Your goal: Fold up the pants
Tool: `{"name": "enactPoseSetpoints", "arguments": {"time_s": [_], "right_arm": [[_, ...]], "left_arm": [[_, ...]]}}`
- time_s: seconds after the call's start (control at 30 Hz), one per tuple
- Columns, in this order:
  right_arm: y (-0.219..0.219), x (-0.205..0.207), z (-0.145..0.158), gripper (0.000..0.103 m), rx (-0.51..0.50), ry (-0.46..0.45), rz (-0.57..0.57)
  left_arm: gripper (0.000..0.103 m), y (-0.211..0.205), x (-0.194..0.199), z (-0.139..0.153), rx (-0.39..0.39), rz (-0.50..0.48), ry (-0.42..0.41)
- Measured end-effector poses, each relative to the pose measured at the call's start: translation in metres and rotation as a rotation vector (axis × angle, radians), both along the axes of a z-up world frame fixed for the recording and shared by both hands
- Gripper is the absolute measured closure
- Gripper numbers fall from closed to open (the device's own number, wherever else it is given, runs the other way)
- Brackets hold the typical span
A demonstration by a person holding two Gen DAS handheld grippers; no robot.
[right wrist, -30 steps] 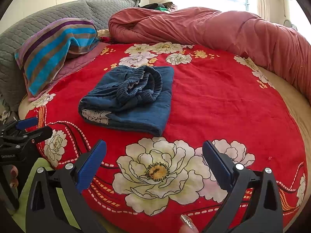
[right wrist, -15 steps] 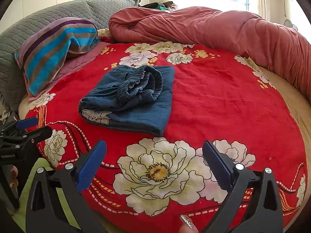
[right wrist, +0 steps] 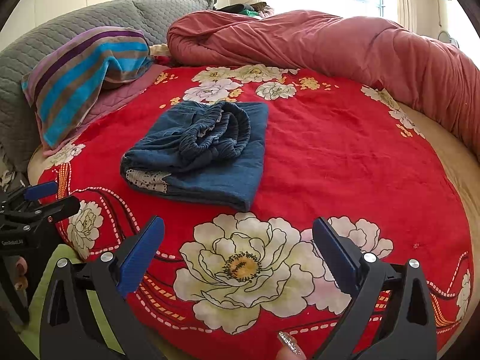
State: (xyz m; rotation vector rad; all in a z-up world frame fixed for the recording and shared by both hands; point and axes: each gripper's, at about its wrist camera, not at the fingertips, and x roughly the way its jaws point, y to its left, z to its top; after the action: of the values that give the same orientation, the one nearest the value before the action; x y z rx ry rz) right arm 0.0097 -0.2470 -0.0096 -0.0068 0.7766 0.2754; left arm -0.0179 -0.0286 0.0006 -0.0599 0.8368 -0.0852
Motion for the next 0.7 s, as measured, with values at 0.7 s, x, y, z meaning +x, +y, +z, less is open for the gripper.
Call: {"name": "enactPoseSetpoints", "arguments": {"time_s": [0.7], "right_arm": [[-0.056, 0.023, -0.008, 0.005, -0.026, -0.010, -0.150]], "left_arm": [[0.010, 0.054, 0.024, -0.009, -0.060, 0.199, 0.039]]}}
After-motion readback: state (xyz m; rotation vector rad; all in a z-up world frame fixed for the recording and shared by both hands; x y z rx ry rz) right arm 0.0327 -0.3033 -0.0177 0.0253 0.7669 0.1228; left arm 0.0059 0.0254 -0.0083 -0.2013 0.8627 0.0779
